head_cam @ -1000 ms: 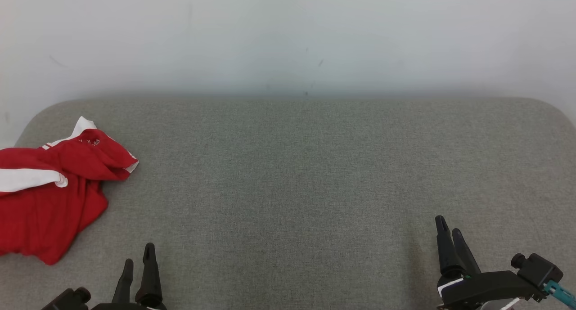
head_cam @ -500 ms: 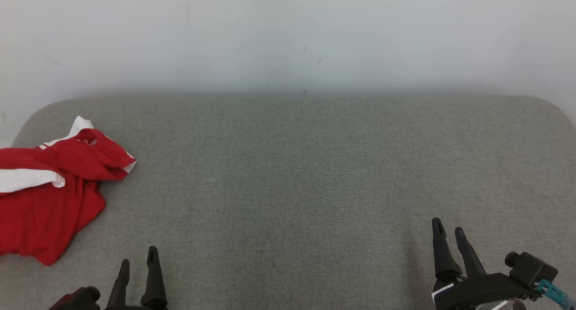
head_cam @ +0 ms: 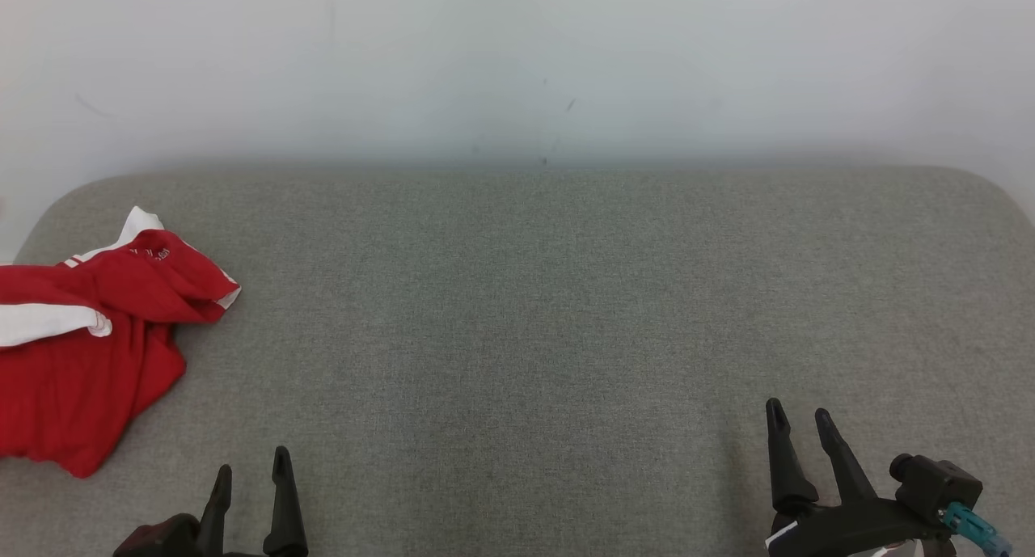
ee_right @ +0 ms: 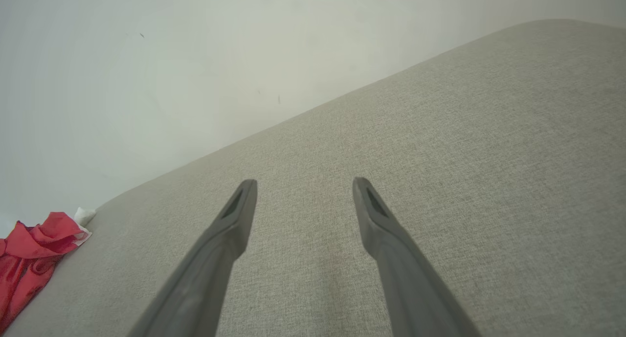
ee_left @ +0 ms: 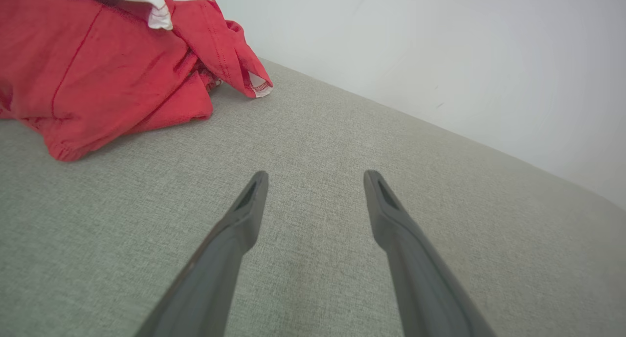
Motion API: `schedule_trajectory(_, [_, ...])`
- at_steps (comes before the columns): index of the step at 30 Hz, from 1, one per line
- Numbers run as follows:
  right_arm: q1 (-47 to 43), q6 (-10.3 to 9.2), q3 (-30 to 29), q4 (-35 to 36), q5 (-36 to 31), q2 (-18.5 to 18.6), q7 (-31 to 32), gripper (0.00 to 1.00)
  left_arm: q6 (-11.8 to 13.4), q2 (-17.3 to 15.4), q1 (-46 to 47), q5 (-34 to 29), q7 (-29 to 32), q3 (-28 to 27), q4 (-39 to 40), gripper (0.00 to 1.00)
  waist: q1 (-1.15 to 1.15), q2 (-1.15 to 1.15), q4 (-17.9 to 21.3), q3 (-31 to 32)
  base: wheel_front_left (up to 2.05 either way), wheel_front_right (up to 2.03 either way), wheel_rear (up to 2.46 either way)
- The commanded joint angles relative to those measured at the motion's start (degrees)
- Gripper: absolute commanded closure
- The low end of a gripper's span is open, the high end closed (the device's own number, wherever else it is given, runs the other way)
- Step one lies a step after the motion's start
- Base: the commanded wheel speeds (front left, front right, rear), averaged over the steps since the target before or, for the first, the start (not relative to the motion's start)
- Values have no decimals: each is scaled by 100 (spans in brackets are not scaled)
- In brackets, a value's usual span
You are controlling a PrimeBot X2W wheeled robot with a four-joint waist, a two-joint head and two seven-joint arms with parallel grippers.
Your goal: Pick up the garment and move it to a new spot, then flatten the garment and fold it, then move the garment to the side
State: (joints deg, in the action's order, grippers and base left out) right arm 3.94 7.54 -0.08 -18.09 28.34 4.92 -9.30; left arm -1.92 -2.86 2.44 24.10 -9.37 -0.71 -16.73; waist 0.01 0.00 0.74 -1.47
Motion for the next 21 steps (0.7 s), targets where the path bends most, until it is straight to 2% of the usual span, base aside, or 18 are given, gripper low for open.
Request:
schedule_trajectory(1, [56, -6, 14, 16, -136, 32, -59, 0, 31, -41, -22, -142, -47, 2, 16, 0, 0, 0, -1, 0, 0, 0, 0])
schedule_trajectory(21, [1, -8, -82, -25, -1375, -17, -328, 0, 193, -81, -103, -1231, -322, 60, 25, 0, 0, 0, 27, -12, 0, 0, 0])
